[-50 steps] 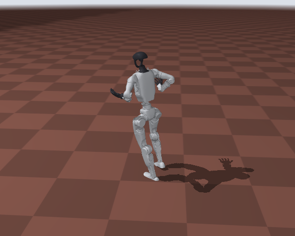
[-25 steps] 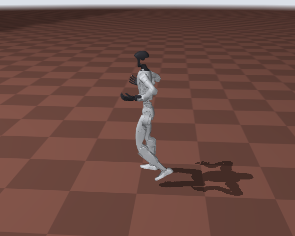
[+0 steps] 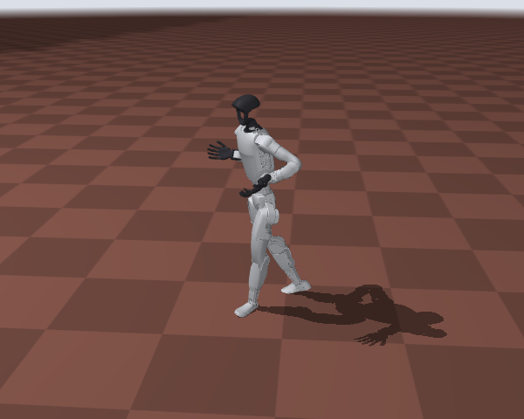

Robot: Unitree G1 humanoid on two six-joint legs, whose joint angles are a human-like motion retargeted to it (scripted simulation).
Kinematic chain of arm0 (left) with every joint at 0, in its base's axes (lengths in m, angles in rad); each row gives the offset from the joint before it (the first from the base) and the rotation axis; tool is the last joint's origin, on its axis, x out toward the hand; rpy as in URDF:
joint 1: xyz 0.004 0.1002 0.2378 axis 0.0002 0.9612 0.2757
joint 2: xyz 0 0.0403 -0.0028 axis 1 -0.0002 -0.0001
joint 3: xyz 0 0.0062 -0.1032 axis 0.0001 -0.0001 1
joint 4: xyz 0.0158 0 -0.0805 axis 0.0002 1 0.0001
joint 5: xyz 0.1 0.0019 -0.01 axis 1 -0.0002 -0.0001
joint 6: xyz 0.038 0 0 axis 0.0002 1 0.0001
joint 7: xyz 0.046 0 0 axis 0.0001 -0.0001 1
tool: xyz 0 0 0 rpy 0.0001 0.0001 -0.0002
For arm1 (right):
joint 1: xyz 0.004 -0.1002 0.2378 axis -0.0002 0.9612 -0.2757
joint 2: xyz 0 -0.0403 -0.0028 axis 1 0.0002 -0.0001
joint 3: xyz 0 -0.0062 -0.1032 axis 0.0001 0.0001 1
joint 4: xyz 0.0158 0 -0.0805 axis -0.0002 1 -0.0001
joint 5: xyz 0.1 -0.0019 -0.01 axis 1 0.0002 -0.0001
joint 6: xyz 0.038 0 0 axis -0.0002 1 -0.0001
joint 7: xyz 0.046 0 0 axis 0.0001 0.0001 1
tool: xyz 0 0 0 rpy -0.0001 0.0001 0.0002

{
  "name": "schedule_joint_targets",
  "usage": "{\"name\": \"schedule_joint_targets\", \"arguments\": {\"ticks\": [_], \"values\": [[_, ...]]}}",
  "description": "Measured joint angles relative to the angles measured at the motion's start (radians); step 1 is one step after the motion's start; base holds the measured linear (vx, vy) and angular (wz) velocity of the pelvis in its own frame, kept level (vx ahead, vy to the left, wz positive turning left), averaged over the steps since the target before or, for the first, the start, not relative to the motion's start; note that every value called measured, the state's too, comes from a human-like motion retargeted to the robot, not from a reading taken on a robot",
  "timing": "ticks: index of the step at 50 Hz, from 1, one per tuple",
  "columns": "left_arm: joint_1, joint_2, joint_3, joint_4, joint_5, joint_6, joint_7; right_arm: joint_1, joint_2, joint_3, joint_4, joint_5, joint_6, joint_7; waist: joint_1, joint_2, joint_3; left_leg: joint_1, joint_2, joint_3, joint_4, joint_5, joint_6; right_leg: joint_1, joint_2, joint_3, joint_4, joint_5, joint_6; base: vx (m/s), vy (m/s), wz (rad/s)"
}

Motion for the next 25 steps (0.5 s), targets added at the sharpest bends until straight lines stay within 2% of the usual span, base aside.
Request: {"name": "schedule_joint_targets", "arguments": {"ticks": [3,6,9,13,16,20,25], "values": [[-0.02,0.026,-0.033,-0.031,-0.05,0.01,-0.118,0.023,-0.004,-0.011,0.001,0.005,-0.025,0.051,-0.027,0.032,-0.025,0.069,0.044,-0.061,0.0,-0.031,0.003,-0.056,-0.013,0.041,0.232,0.132,-0.056,0.63,0.14,0.71],[-0.027,0.038,-0.049,-0.036,-0.13,0.027,-0.207,0.046,-0.007,-0.034,-0.006,0.031,-0.027,0.086,-0.062,0.056,-0.049,0.115,0.066,-0.141,0.002,-0.053,0.005,-0.208,-0.007,0.19,0.506,0.202,-0.048,0.56,0.16,1.06],[-0.017,0.031,-0.045,-0.015,-0.192,0.03,-0.207,0.06,-0.007,-0.059,-0.017,0.073,-0.015,0.094,-0.098,0.07,-0.062,0.14,0.071,-0.23,0.034,-0.081,0.005,-0.362,0.028,0.34,0.691,0.165,-0.026,0.51,0.14,1.39],[0.005,0.009,-0.021,0.02,-0.197,0.021,-0.129,0.061,-0.011,-0.084,-0.026,0.104,0.007,0.082,-0.132,0.08,-0.055,0.174,0.06,-0.347,0.088,-0.118,0.013,-0.501,0.013,0.415,0.771,0.072,-0.073,0.47,0.14,1.55],[0.012,0.003,-0.005,0.02,-0.159,0.018,-0.101,0.056,-0.017,-0.09,-0.031,0.102,0.008,0.081,-0.154,0.074,-0.042,0.199,0.041,-0.442,0.124,-0.137,0.021,-0.576,0.005,0.446,0.713,0.016,-0.084,0.44,0.08,1.74],[0.026,-0.001,0.005,0.001,-0.129,0.015,-0.098,0.055,-0.022,-0.086,-0.031,0.095,-0.001,0.086,-0.183,0.043,-0.012,0.241,0.004,-0.569,0.147,-0.152,0.024,-0.632,0.014,0.461,0.494,-0.013,-0.051,0.43,0.02,1.85],[0.048,-0.009,-0.002,0.011,-0.094,0.006,-0.086,0.071,-0.031,-0.09,-0.028,0.085,0.012,0.091,-0.237,-0.03,0.045,0.332,-0.077,-0.731,0.144,-0.168,0.009,-0.619,-0.009,0.385,0.028,0.105,0.036,0.48,-0.05,1.93]]}}
